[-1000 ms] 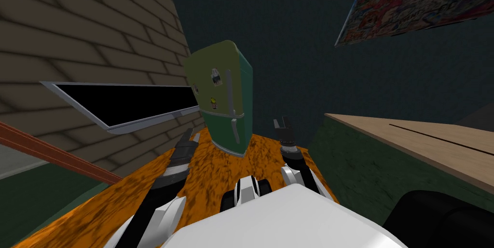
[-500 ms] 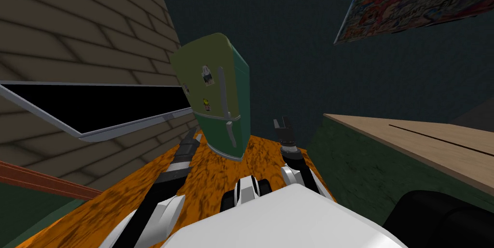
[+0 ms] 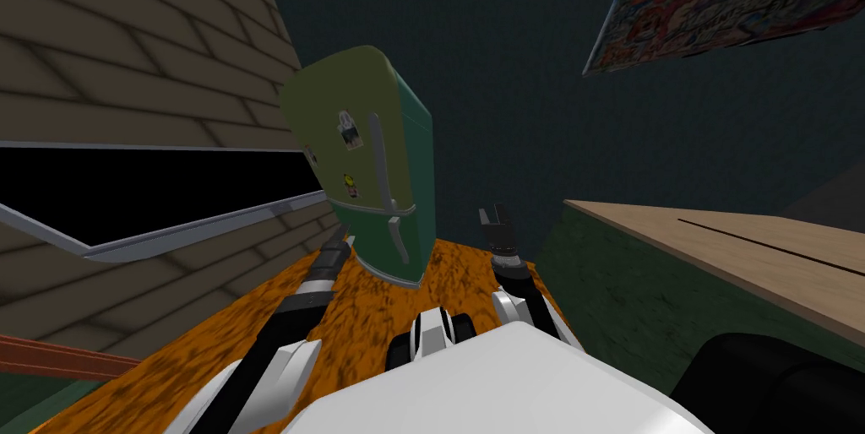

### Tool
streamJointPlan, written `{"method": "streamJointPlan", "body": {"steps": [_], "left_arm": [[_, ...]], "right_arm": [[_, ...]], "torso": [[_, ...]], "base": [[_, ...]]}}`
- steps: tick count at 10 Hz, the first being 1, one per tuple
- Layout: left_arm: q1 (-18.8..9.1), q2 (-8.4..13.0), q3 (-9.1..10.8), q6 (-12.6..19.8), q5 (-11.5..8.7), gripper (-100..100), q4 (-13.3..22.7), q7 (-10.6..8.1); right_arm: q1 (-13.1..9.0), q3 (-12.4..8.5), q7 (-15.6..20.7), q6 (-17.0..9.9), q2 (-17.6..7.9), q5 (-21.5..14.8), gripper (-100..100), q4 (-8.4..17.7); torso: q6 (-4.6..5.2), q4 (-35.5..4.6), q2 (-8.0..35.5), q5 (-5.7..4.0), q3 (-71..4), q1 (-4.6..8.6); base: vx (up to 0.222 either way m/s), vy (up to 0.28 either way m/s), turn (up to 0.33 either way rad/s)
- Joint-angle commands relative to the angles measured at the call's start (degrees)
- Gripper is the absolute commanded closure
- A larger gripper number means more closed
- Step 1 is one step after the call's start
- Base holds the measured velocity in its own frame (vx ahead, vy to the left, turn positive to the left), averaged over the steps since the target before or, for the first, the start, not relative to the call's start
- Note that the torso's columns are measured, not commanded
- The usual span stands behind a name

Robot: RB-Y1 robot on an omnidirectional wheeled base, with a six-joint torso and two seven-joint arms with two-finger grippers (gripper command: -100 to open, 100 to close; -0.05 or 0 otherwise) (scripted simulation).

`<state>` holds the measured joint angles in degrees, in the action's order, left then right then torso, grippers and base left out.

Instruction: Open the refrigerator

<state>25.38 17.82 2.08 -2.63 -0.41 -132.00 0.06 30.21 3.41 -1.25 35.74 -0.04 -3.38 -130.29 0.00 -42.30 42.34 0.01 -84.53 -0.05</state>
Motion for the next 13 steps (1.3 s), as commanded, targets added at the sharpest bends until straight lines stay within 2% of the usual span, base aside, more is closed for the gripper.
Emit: {"method": "streamJointPlan", "body": {"steps": [1,2,3,9,13], "left_arm": [[-0.6,2.2,-0.01,4.5,0.4,-100,-0.4,-0.2],[-0.9,3.2,-0.01,6.2,0.5,-100,-0.6,-0.28],[-0.9,3.2,-0.01,6.7,0.5,-100,-0.6,-0.28],[-2.2,8.4,0.03,16.3,1.2,-100,-1.3,-0.71],[-2.7,10.8,0.04,20.8,1.5,-100,-1.7,-0.92]], "right_arm": [[0.0,0.0,0.0,0.0,0.0,0.0,0,0.0],[0.0,0.0,0.0,0.0,0.0,0.0,0,0.0],[0.0,0.0,0.0,0.0,0.0,0.0,0,0.0],[0.0,0.0,0.0,0.0,0.0,0.0,0,0.0],[0.0,0.0,0.0,0.0,0.0,0.0,0,0.0]], "torso": [[0.01,0.0,-0.1,-0.02,0.0,0.06],[0.0,0.0,-0.1,-0.03,-0.1,0.11],[-0.01,0.0,-0.1,-0.03,-0.1,0.08],[0.0,0.0,0.0,-0.02,0.0,0.08],[0.0,0.0,0.0,-0.01,0.0,0.02]], "base": [[0.099,-0.071,-0.08],[0.099,-0.068,-0.055],[0.077,-0.053,-0.02],[0.099,-0.062,-0.062],[0.08,-0.045,-0.043]]}}
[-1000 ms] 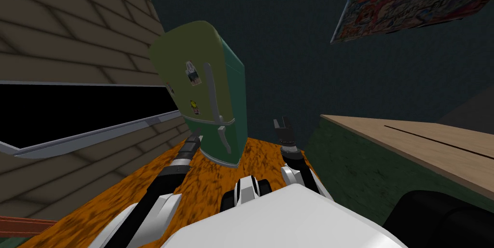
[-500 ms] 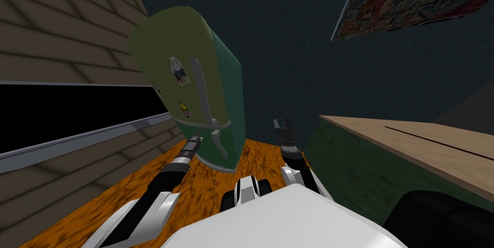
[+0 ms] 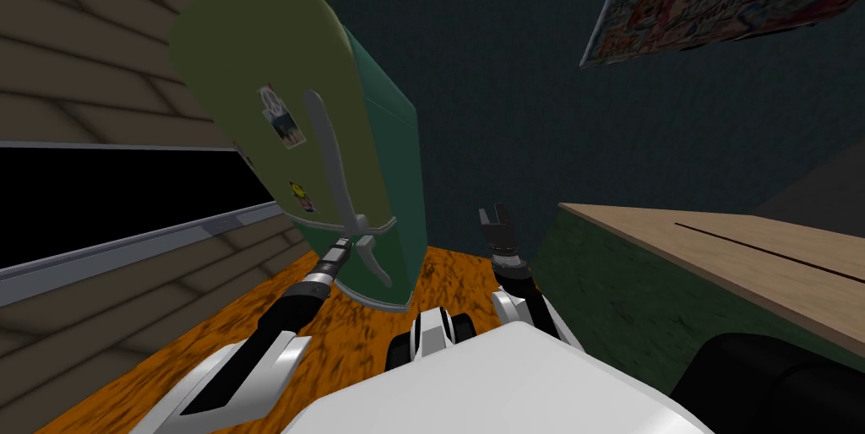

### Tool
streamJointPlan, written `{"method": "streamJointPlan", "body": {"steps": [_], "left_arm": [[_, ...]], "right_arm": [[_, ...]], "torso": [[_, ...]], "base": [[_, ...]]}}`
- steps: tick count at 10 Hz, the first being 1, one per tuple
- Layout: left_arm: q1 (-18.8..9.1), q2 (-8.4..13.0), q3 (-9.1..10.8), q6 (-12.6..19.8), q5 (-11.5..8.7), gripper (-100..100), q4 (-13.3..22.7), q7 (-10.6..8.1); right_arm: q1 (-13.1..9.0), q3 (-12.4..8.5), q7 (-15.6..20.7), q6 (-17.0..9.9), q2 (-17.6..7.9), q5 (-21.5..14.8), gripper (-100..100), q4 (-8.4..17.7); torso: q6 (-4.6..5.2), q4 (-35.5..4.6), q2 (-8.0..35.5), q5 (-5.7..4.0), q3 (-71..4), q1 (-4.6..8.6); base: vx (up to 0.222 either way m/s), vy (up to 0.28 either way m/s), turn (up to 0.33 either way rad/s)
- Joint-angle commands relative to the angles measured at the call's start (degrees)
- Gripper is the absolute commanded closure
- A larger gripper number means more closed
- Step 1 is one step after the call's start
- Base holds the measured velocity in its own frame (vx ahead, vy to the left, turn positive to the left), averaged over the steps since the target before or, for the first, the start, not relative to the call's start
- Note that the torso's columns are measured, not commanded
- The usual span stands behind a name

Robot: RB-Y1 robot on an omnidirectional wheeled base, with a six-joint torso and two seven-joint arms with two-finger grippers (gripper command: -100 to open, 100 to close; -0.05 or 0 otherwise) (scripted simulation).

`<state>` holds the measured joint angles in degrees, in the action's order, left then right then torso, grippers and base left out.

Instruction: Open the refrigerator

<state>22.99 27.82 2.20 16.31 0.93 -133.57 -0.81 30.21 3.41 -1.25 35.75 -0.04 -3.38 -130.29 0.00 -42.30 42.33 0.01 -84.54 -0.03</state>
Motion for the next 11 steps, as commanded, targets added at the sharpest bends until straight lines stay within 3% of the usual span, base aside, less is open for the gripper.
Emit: {"method": "streamJointPlan", "body": {"steps": [1,5,6,8,9,11], "left_arm": [[-0.5,1.6,-0.07,3.2,0.3,-100,-0.3,-0.1],[-0.8,1.8,0.01,4.3,0.2,-100,-1.0,-0.16],[-0.8,1.9,0.04,4.5,0.2,100,-1.1,-0.19],[0.5,3.6,-1.86,3.1,-0.2,100,-3.1,-0.09],[0.5,3.6,-1.86,3.1,-0.2,100,-3.1,-0.09],[1.9,5.4,-3.75,1.7,-0.6,100,-4.9,0.01]], "right_arm": [[0.0,0.0,0.0,0.0,0.0,0.0,0,0.0],[0.0,0.0,0.0,0.0,0.0,0.0,0,0.0],[0.0,0.0,0.0,0.0,0.0,0.0,0,0.0],[0.0,0.0,0.0,0.0,0.0,0.0,0,0.0],[0.0,0.0,0.0,0.0,0.0,0.0,0,0.0],[0.0,0.0,0.0,0.0,0.0,0.0,0,0.0]], "torso": [[0.0,0.0,0.0,0.0,0.0,0.0],[0.0,0.0,-0.2,0.02,-0.1,-0.07],[0.0,0.0,-0.1,0.02,-0.1,-0.04],[-0.07,-0.1,0.3,0.1,0.1,-0.48],[-0.19,-0.2,0.4,0.18,0.2,-0.94],[-0.42,-0.3,-0.1,0.06,-0.2,-0.83]], "base": [[0.07,-0.049,-0.046],[0.068,-0.018,-0.015],[0.011,0.0,-0.003],[-0.107,0.218,-0.095],[-0.157,0.263,-0.088],[-0.186,0.272,-0.069]]}}
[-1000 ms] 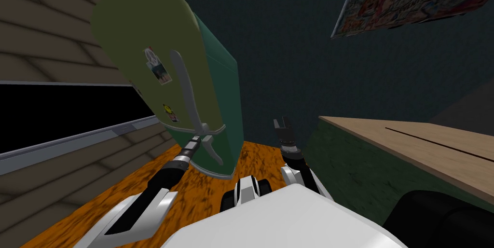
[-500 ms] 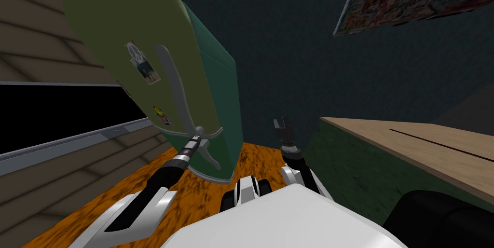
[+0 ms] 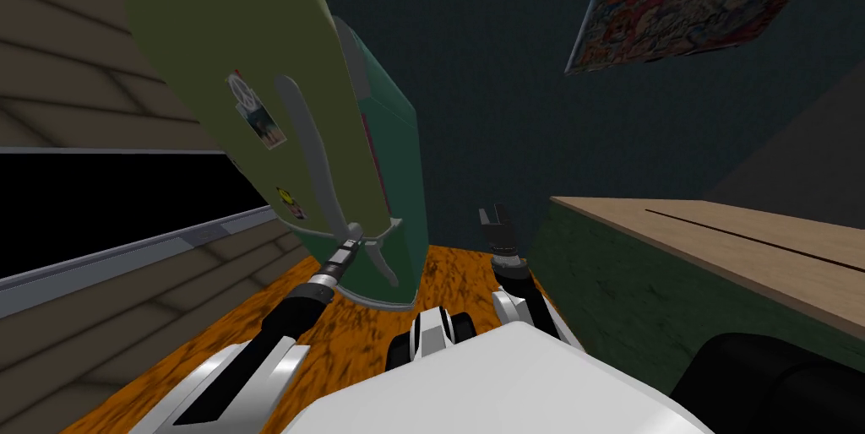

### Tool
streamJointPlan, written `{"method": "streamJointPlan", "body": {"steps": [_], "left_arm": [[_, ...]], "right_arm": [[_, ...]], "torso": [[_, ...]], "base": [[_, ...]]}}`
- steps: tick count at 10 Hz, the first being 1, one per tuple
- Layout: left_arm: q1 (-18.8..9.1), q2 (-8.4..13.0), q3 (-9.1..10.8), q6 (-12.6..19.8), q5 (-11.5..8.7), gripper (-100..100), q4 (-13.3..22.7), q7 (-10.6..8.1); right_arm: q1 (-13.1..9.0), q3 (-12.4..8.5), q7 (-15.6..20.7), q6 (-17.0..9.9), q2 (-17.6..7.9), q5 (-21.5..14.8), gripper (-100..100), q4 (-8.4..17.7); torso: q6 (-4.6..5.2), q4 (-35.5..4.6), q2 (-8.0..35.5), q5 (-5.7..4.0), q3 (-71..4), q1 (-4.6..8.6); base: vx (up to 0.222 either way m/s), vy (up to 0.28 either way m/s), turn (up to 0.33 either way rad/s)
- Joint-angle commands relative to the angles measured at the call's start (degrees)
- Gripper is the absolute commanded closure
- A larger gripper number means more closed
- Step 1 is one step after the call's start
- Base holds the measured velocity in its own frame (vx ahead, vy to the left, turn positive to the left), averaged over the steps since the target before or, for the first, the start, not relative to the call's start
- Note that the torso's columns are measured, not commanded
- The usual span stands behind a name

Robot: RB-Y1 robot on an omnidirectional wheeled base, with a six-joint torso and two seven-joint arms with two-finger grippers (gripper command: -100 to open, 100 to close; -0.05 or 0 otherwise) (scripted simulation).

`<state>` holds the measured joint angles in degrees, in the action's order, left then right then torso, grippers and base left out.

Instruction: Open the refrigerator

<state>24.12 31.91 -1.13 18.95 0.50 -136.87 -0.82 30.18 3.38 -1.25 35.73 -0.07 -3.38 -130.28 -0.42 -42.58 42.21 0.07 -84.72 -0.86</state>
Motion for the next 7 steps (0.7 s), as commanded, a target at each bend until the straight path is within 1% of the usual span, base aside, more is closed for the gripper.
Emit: {"method": "streamJointPlan", "body": {"steps": [1,2,3,4,5,7], "left_arm": [[0.8,1.3,-0.42,-0.9,-0.2,100,-1.6,0.02],[1.5,2.2,-1.37,-1.6,-0.4,100,-2.5,0.07],[2.2,3.0,-2.31,-2.3,-0.6,100,-3.4,0.12],[2.9,3.9,-3.25,-2.9,-0.8,100,-4.3,0.17],[2.9,3.9,-3.25,-2.9,-0.8,100,-4.3,0.17],[4.3,5.6,-5.14,-4.3,-1.3,100,-6.1,0.27]], "right_arm": [[0.0,0.0,0.0,0.0,0.0,0.0,0,0.0],[0.0,0.0,0.0,0.0,0.0,0.0,0,0.0],[0.0,0.0,0.0,0.0,0.0,0.0,0,0.0],[0.0,0.0,0.0,0.0,0.0,0.0,0,0.0],[0.0,0.0,0.0,0.0,0.0,0.0,0,0.0],[0.0,0.0,0.0,0.0,0.0,0.0,0,0.0]], "torso": [[0.02,0.0,0.0,-0.06,0.0,-0.04],[-0.02,-0.1,-0.2,-0.13,-0.2,0.26],[0.12,0.0,-0.2,-0.17,-0.2,0.39],[0.19,0.1,-0.1,-0.08,-0.1,0.18],[0.21,0.0,-0.2,-0.07,-0.1,0.1],[0.2,0.1,-0.2,-0.16,-0.2,0.57]], "base": [[-0.197,0.214,-0.048],[-0.181,0.214,-0.024],[-0.208,0.321,-0.079],[-0.18,0.365,-0.108],[-0.163,0.277,-0.056],[-0.213,0.255,-0.054]]}}
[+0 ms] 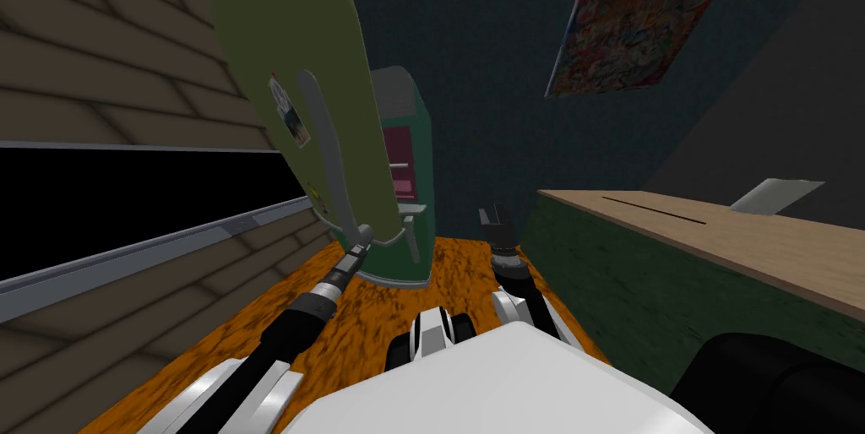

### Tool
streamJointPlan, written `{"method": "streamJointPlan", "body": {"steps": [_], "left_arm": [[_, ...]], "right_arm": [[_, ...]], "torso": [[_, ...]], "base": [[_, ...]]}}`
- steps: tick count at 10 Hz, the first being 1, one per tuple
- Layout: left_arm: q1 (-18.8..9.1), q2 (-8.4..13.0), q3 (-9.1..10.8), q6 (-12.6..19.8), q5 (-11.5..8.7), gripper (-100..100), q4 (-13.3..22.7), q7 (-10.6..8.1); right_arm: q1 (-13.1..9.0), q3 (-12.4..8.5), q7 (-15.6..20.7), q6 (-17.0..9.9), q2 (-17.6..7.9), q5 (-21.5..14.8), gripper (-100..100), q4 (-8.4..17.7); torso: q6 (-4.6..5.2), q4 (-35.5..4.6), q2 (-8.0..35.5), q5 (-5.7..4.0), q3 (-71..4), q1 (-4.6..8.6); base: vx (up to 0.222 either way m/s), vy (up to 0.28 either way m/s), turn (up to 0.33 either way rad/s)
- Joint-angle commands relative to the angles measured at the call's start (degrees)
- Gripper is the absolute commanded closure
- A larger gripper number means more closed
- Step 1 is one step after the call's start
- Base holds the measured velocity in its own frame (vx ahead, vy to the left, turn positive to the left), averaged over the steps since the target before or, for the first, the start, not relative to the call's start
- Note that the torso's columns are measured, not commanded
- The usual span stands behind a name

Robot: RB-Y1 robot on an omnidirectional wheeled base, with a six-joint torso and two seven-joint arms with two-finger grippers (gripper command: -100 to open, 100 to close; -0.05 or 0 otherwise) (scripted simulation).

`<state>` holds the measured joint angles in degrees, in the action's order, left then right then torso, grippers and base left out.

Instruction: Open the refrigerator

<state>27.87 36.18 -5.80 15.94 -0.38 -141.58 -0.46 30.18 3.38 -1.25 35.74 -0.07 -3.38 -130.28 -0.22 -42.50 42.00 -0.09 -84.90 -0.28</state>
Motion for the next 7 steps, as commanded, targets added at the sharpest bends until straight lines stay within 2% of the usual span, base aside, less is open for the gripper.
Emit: {"method": "streamJointPlan", "body": {"steps": [1,2,3,4,5,7], "left_arm": [[1.2,2.2,-1.42,-2.0,-0.6,100,-2.3,-0.05],[1.1,2.5,-0.65,-1.1,-1.2,100,-1.6,-0.48],[1.4,3.9,-1.59,-2.2,-1.5,100,-2.0,-0.56],[1.5,5.0,-2.19,-3.1,-1.8,100,-2.3,-0.61],[1.5,5.0,-2.19,-3.1,-1.8,100,-2.3,-0.61],[1.7,7.2,-3.4,-5.1,-2.3,100,-2.7,-0.72]], "right_arm": [[0.0,0.0,0.0,0.0,0.0,0.0,0,0.0],[0.0,0.0,0.0,0.0,0.0,0.0,0,0.0],[0.0,0.0,0.0,0.0,0.0,0.0,0,0.0],[0.0,0.0,0.0,0.0,0.0,0.0,0,0.0],[0.0,0.0,0.0,0.0,0.0,0.0,0,0.0],[0.0,0.0,0.0,0.0,0.0,0.0,0,0.0]], "torso": [[0.07,0.0,0.2,0.02,0.2,-0.05],[0.05,-0.1,0.4,0.01,0.3,-0.12],[0.09,0.1,0.0,-0.08,0.1,0.54],[0.24,0.2,-0.3,-0.12,-0.1,0.53],[0.21,0.1,0.1,0.02,0.1,0.11],[0.06,0.0,0.1,0.12,0.1,-0.4]], "base": [[-0.209,0.363,-0.097],[-0.104,0.164,-0.042],[-0.033,0.162,-0.07],[-0.149,0.268,-0.16],[-0.146,0.298,-0.083],[-0.149,0.332,-0.106]]}}
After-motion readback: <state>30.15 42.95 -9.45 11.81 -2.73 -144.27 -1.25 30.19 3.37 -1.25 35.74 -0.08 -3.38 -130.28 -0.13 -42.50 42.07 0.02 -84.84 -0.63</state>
